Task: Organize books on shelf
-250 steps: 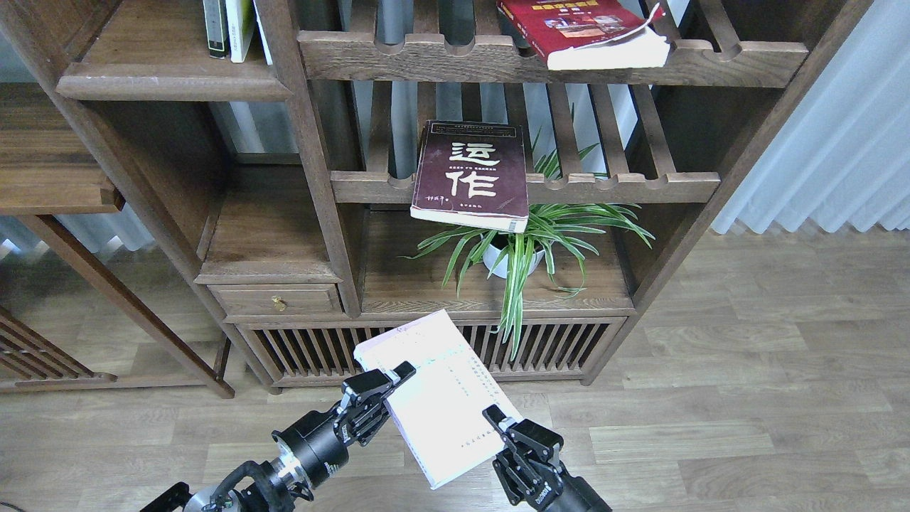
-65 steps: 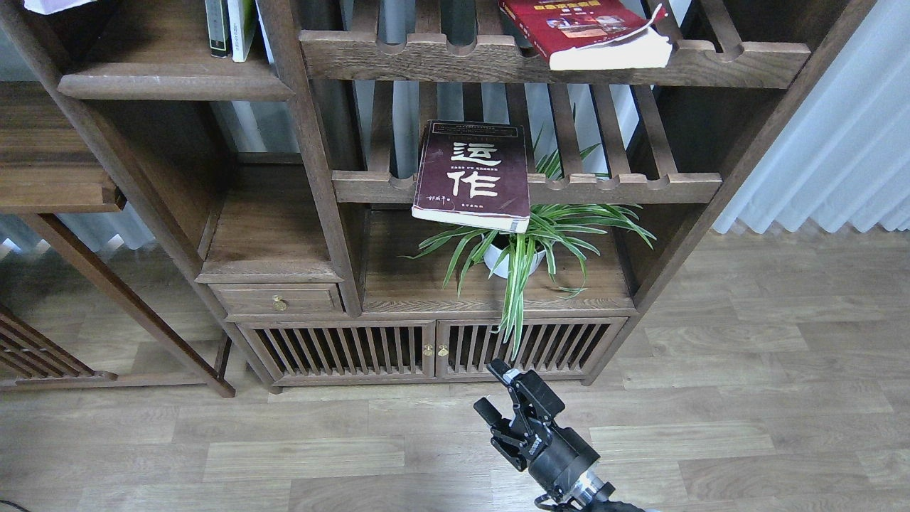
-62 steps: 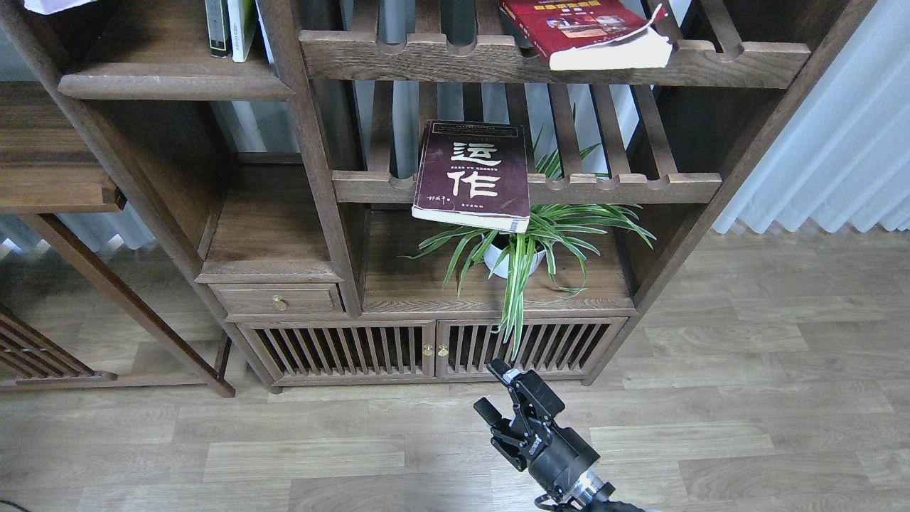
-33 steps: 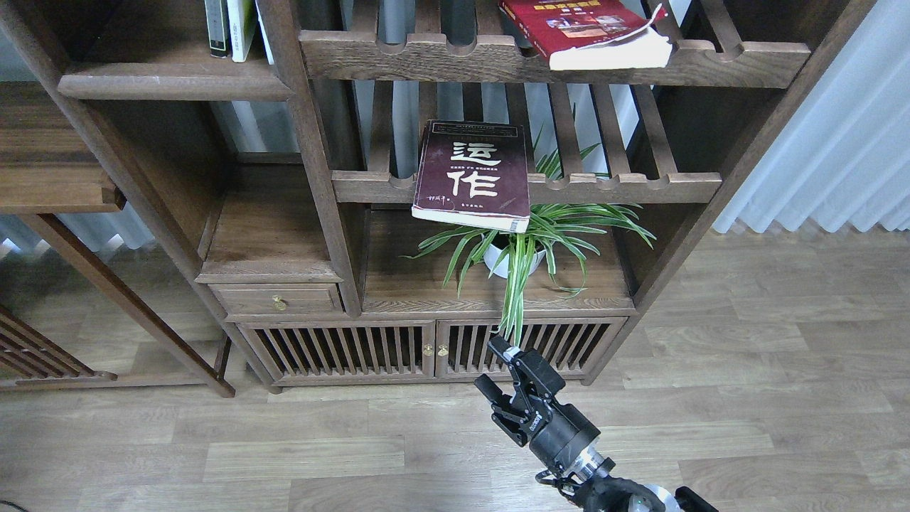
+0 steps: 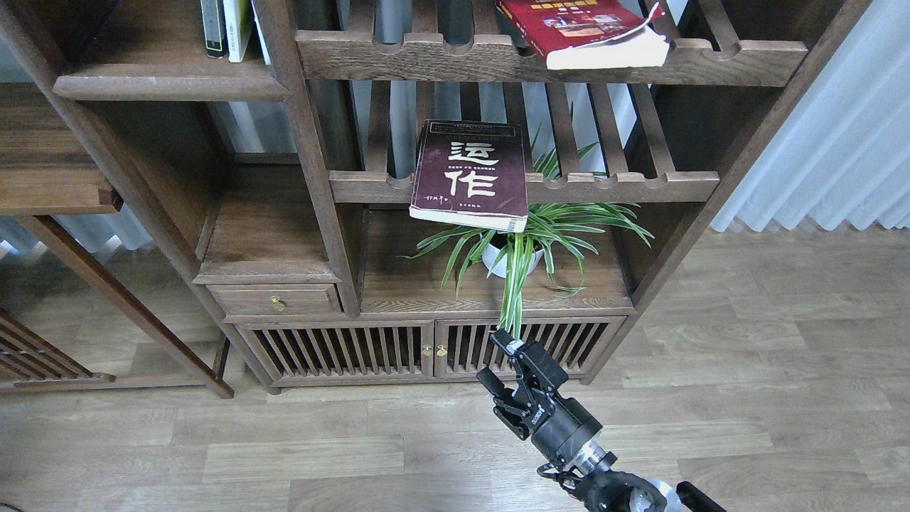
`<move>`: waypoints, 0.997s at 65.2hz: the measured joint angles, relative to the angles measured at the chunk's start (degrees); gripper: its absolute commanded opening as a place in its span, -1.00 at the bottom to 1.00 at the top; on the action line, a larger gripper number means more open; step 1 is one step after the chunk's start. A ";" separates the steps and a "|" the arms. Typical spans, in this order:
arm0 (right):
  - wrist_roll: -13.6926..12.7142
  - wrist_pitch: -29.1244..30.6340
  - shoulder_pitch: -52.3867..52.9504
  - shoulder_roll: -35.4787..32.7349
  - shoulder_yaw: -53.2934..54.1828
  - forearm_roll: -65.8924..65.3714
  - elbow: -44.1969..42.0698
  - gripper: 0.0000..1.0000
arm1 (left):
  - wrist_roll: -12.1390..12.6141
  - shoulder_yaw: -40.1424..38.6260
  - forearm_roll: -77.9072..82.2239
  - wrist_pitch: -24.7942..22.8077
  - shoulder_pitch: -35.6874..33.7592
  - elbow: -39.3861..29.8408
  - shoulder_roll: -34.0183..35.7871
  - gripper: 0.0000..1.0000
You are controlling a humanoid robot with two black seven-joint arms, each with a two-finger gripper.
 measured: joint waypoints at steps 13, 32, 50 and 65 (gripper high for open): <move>0.00 0.00 -0.01 0.14 -0.05 0.00 0.25 1.00 | 0.00 1.23 6.99 -0.03 0.37 0.12 2.01 -0.92; 0.09 0.00 -0.02 0.01 -0.06 0.00 0.71 1.00 | -6.94 4.43 22.72 -0.03 0.37 0.75 0.76 -0.92; 0.18 0.00 -0.04 -0.03 -0.02 0.00 0.72 1.00 | -31.98 15.26 26.11 7.55 0.22 0.84 -0.76 -0.92; 0.18 0.00 -0.16 -0.09 0.35 0.00 0.72 1.00 | -40.53 20.07 26.24 13.11 0.18 2.72 -3.71 -0.92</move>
